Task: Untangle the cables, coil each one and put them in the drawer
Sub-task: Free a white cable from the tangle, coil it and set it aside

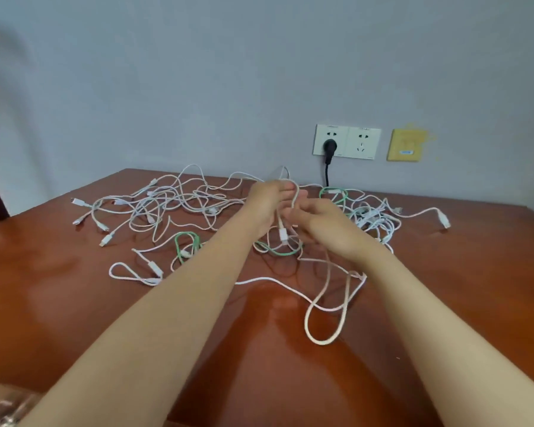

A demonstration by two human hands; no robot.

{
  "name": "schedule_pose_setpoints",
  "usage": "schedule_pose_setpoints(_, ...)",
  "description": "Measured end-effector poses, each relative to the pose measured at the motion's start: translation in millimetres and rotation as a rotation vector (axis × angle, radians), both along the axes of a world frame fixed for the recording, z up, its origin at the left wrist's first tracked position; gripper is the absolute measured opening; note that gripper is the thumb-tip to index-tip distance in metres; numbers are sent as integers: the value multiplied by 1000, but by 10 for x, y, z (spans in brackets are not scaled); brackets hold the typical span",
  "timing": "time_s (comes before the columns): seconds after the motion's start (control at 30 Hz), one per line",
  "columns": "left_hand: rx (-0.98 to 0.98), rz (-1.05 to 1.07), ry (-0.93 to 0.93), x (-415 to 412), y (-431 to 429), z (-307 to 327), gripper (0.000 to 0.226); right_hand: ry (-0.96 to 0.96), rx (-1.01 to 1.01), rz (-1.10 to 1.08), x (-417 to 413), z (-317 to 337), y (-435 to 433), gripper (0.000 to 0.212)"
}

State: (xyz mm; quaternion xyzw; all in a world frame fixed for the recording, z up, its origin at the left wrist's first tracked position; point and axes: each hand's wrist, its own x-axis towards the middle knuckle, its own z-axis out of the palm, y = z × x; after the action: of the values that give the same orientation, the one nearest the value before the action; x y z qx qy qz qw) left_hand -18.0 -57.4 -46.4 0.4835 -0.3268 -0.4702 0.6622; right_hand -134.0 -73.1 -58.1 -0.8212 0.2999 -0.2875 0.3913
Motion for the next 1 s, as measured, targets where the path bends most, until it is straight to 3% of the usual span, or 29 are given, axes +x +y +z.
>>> schedule_pose_setpoints(0.1, -93, -66, 229, -151, -41, -74, 18, -81, -29, -87, -117, -183, -173, 30)
schedule_pose_setpoints(0.2, -118, -120, 281, -217, -55, -160, 28, -39, -41, -115, -208, -329, -284, 34)
schedule_pose_setpoints(0.43, -103, -198, 142, -313, -109, -440, 28, 198, -112, -38, -211, -442, -290, 37)
schedule_pose_setpoints(0.7, -25, -245, -203, -299, -109, -613, 28, 317, -189, 15, -235, -504, -308, 27)
schedule_pose_setpoints(0.77, -49, -234, -118, -278, -114, -596, 32, 326, -212, 12, -227, -497, -294, 27)
schedule_pose_setpoints(0.87, -115, -144, 199, -209, -157, -518, 35, 283, -184, -41, -226, -470, -280, 40)
schedule_pose_setpoints(0.93, -125, -50, 446, -109, -199, -494, 37, 266, -148, -60, -222, -462, -286, 35)
schedule_pose_setpoints(1.0, -87, 10, 506, 12, -231, -493, 39, 231, -66, -65, -228, -451, -296, 26)
